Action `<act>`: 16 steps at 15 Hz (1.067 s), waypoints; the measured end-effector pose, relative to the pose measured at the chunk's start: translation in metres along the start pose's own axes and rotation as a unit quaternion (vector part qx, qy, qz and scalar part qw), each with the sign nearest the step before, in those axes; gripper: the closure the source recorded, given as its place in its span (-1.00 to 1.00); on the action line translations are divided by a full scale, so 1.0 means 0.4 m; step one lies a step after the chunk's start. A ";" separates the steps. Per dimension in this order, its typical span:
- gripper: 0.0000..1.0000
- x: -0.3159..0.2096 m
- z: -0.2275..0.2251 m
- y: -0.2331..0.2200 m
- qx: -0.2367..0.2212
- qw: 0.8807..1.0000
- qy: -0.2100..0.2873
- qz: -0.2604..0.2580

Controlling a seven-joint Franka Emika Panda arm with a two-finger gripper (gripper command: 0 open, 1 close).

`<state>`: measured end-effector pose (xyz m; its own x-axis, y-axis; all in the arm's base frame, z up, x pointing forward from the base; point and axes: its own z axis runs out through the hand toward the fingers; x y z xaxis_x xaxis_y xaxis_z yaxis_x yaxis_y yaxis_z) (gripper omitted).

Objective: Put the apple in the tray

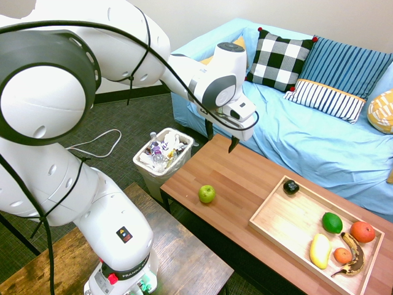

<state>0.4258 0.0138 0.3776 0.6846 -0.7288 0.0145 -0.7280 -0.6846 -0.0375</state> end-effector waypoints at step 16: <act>-1.00 0.033 0.471 -0.075 -0.113 0.988 -0.102 0.014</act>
<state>0.4638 0.0277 0.1907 0.6406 -0.7449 -0.1862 -0.7206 -0.6670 0.1892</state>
